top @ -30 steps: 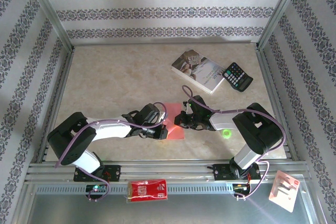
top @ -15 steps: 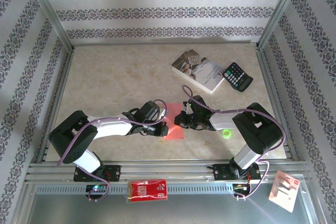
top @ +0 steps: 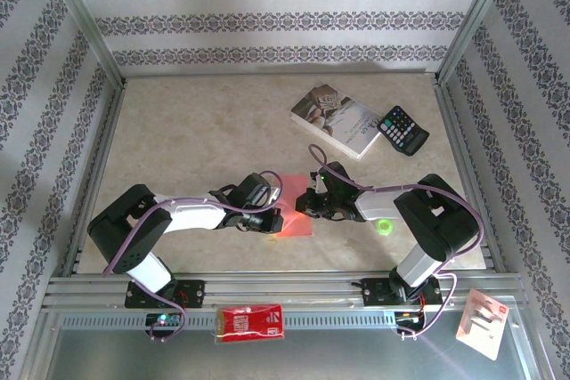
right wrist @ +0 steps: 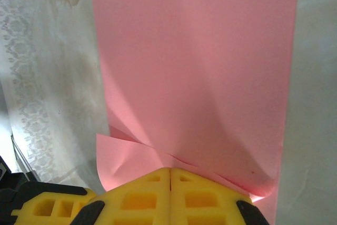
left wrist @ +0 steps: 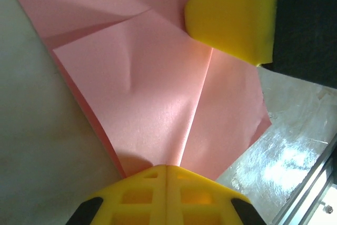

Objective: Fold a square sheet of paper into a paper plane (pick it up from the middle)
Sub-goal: Fold the triangle at the bottom-center of the table.

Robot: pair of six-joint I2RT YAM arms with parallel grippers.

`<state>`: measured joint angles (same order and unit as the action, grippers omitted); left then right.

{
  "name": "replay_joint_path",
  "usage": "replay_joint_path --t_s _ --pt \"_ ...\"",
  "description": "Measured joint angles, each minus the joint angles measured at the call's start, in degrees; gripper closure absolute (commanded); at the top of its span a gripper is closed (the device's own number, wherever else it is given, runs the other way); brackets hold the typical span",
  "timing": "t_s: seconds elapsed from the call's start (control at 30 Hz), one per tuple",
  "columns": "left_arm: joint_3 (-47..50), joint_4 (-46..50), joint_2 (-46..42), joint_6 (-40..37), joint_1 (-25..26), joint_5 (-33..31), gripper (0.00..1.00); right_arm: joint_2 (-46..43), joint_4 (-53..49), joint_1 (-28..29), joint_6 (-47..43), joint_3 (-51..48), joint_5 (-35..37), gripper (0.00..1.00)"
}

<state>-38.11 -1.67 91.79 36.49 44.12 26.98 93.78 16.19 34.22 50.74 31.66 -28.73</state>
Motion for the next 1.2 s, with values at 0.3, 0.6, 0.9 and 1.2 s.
replay_joint_path --t_s 0.3,0.6,0.9,1.2 --pt "0.1 0.0 0.2 0.0 0.0 -0.2 1.0 0.0 0.0 0.0 0.0 0.1 -0.1 0.98" --pt "1.7 -1.6 -0.3 0.0 0.0 -0.5 1.0 -2.8 -3.7 -1.5 -0.4 0.3 -0.7 0.9" --pt "2.8 -3.5 -0.6 0.0 0.0 -0.4 1.0 -8.5 -3.8 2.2 1.6 0.2 -0.9 0.9" --pt "2.8 -3.5 -0.6 0.0 0.0 -0.4 1.0 -5.7 -2.5 7.0 5.0 -0.5 -0.1 0.92"
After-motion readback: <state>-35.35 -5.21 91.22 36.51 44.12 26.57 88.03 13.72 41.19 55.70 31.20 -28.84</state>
